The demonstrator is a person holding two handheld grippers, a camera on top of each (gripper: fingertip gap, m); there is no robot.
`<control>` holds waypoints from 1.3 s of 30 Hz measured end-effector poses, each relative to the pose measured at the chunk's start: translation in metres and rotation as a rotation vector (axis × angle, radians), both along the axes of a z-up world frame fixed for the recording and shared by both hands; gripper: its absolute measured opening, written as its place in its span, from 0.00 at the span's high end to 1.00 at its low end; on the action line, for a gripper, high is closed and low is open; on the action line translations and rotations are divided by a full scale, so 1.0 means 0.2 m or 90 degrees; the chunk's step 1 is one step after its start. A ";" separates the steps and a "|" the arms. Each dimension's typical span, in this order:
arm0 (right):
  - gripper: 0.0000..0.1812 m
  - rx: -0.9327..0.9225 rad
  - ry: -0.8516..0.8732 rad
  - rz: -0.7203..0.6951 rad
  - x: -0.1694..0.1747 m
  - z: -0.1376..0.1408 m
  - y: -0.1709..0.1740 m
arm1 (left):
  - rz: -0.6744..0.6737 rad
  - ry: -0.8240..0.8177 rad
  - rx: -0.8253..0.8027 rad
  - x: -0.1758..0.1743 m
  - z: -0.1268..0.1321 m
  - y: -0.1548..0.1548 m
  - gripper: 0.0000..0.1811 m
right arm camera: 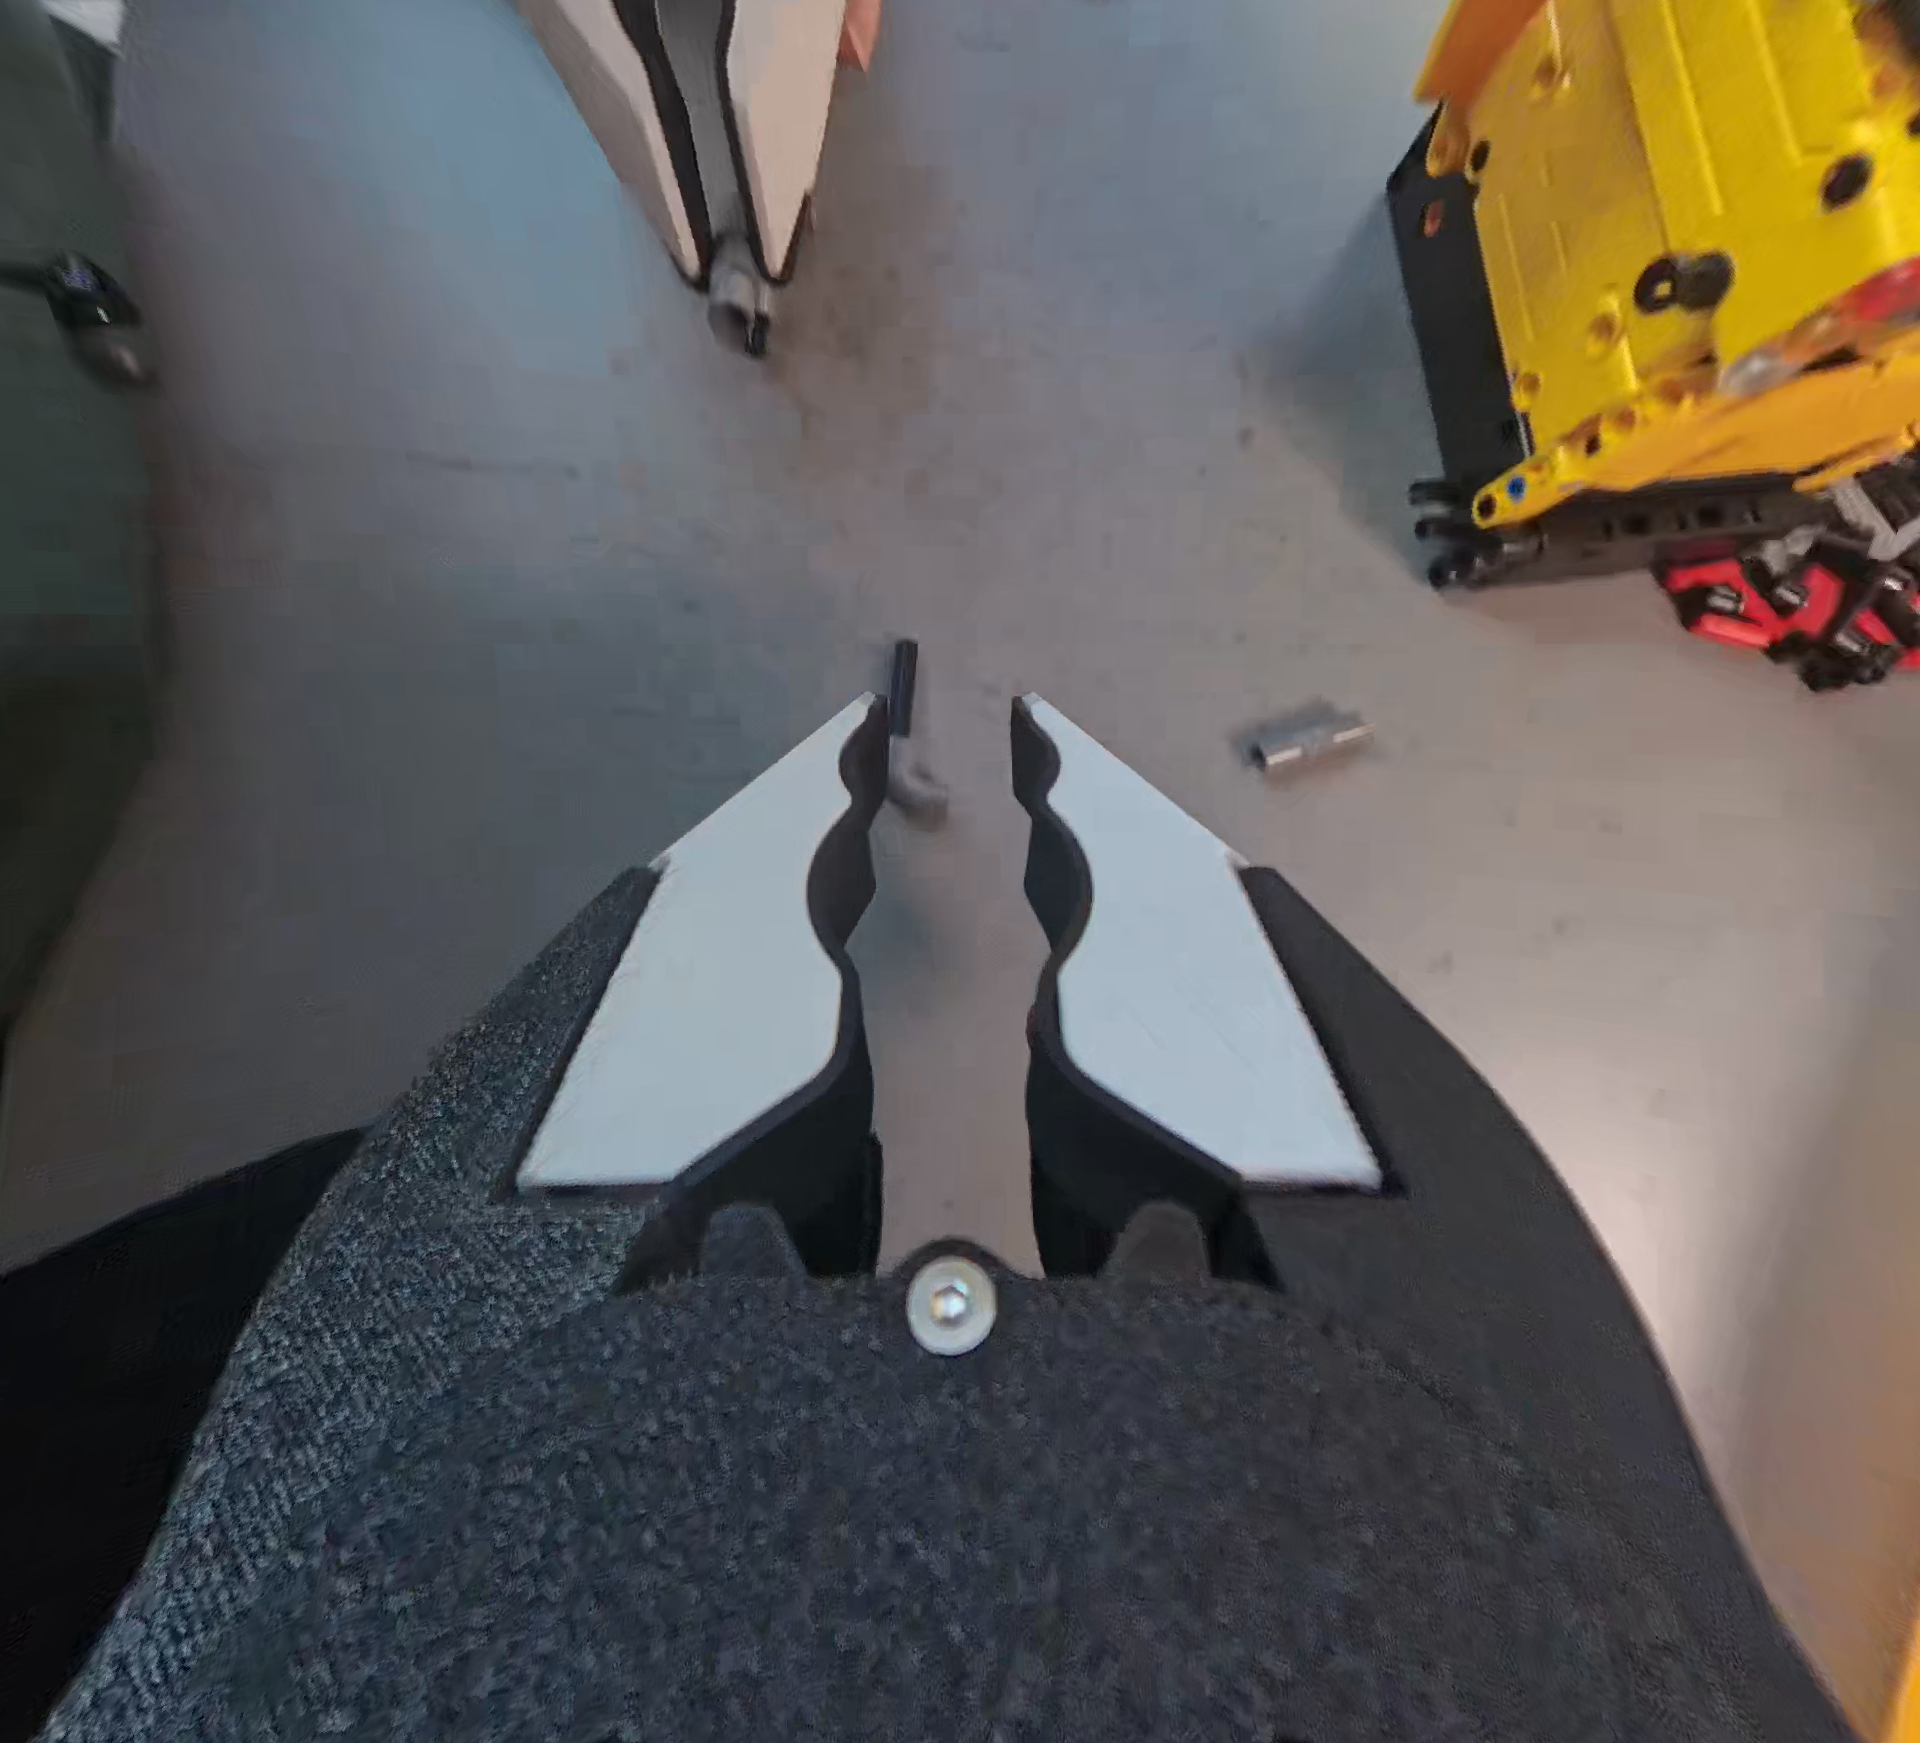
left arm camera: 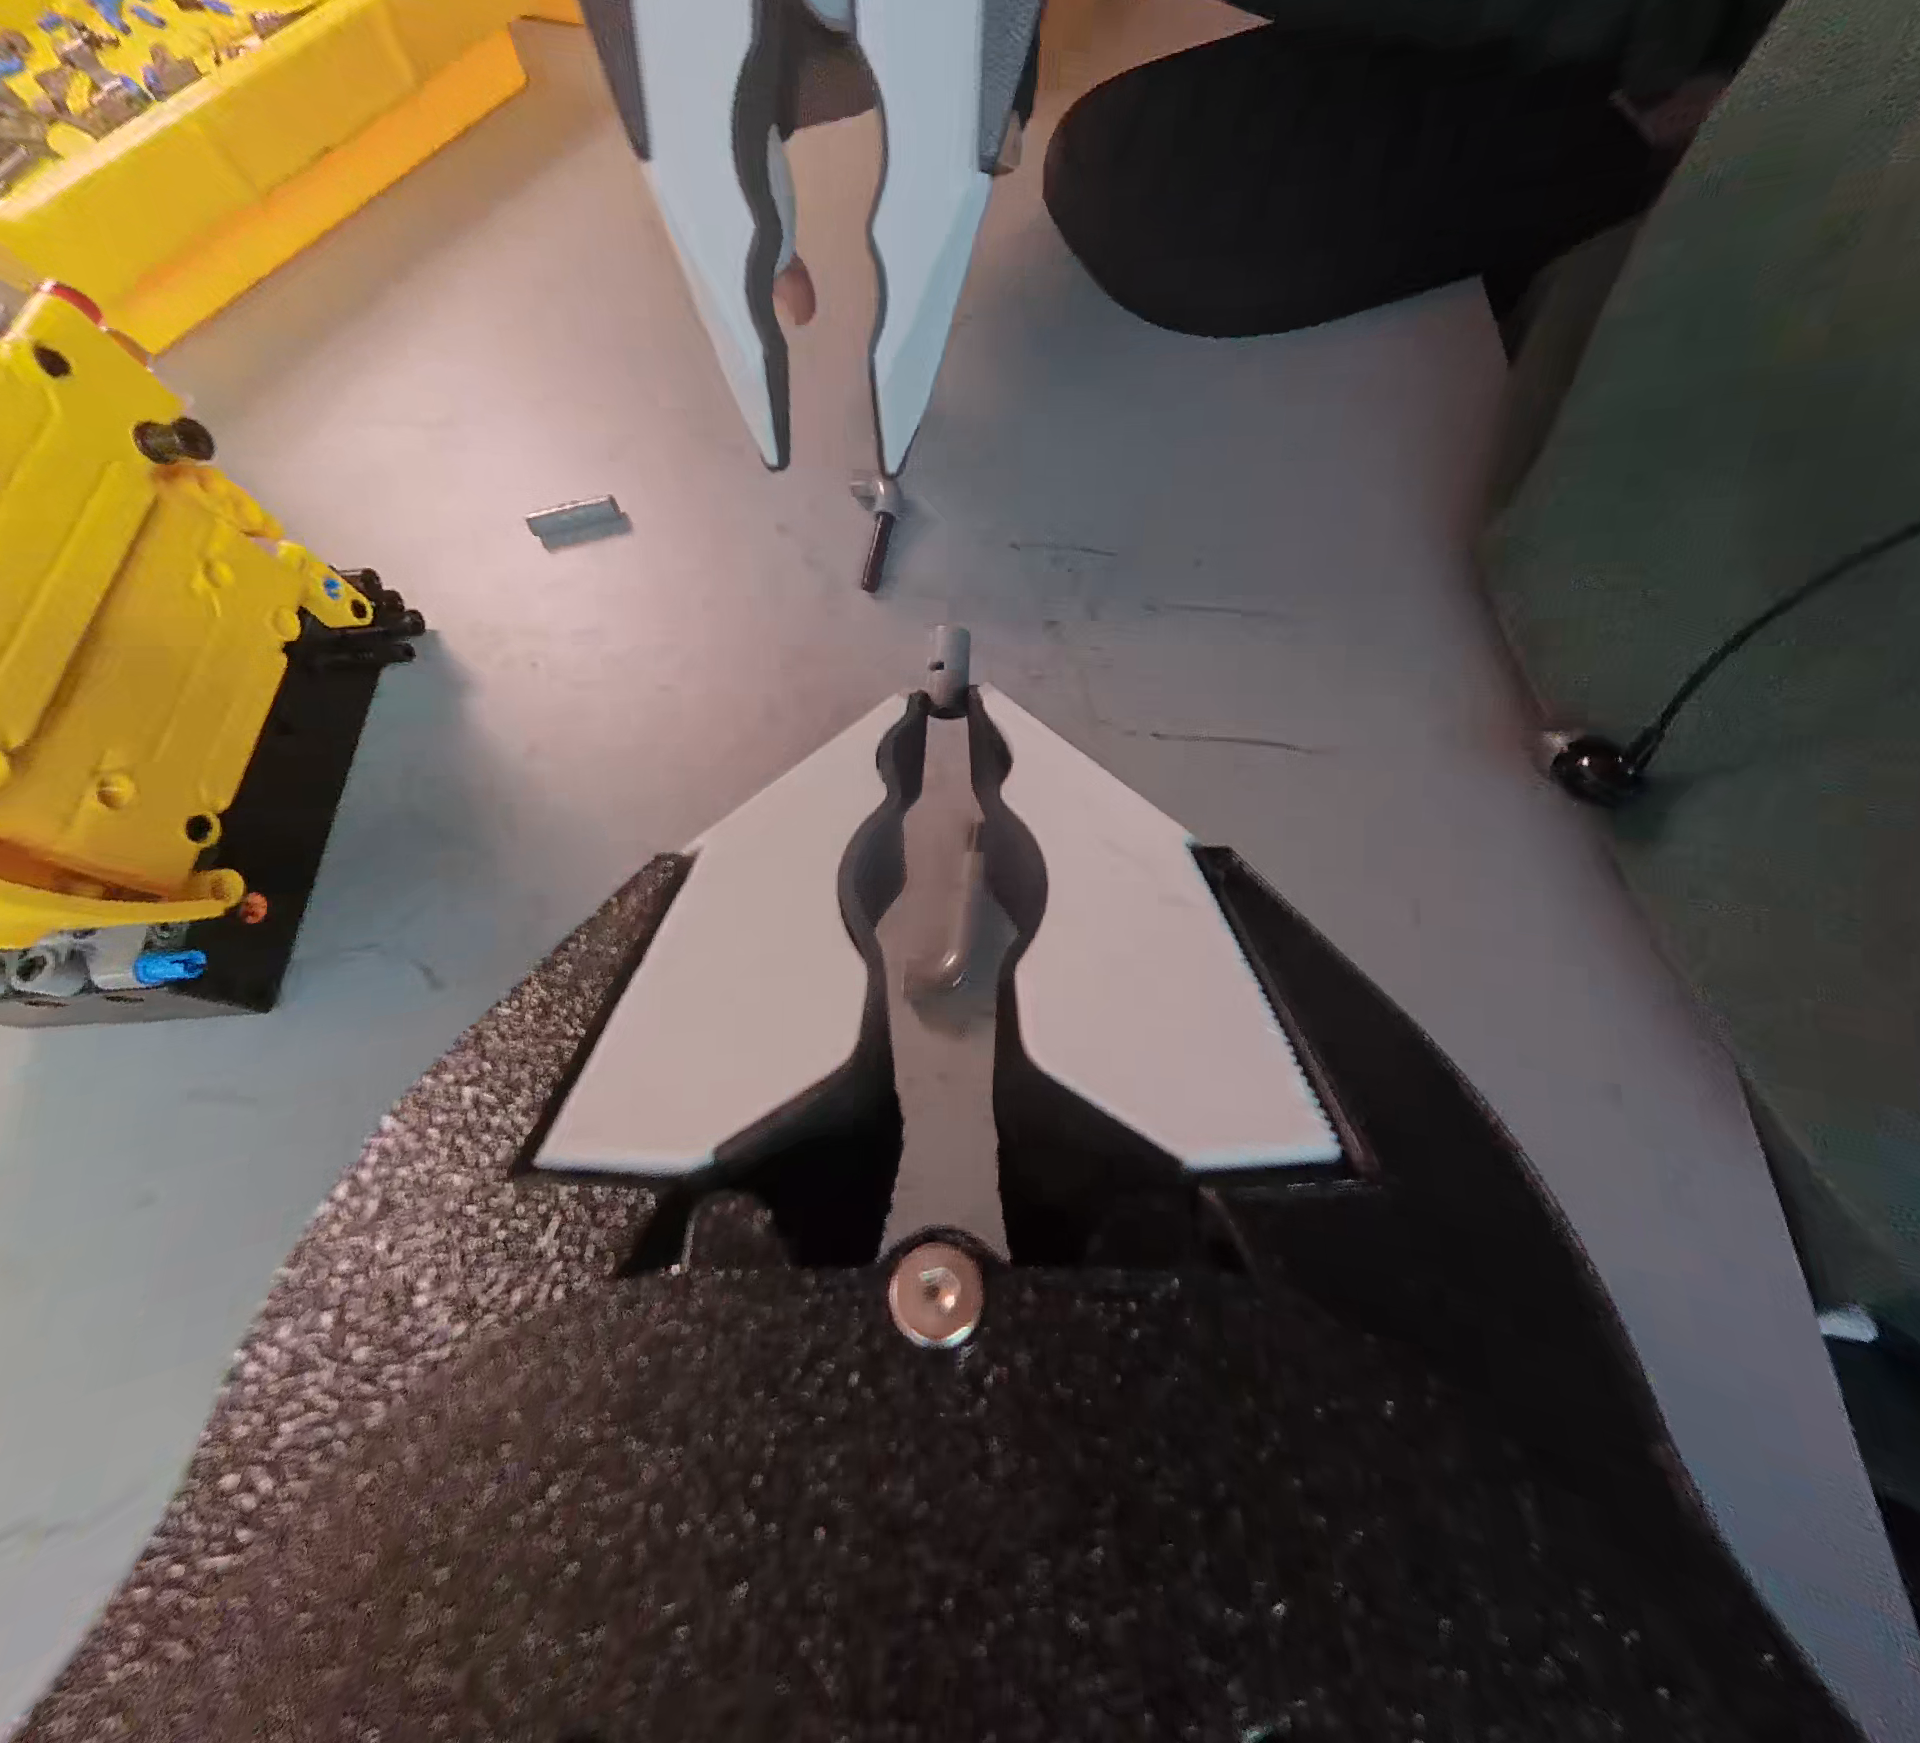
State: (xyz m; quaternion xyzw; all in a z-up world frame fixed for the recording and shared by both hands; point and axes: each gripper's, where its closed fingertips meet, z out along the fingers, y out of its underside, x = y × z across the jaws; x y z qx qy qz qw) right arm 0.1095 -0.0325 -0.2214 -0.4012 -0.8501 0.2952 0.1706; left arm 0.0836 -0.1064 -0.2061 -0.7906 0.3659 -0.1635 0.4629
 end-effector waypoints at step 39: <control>0.92 -0.007 0.076 0.127 0.00 -0.03 -0.25 | -0.034 -0.083 -0.205 0.06 -0.11 0.00 0.96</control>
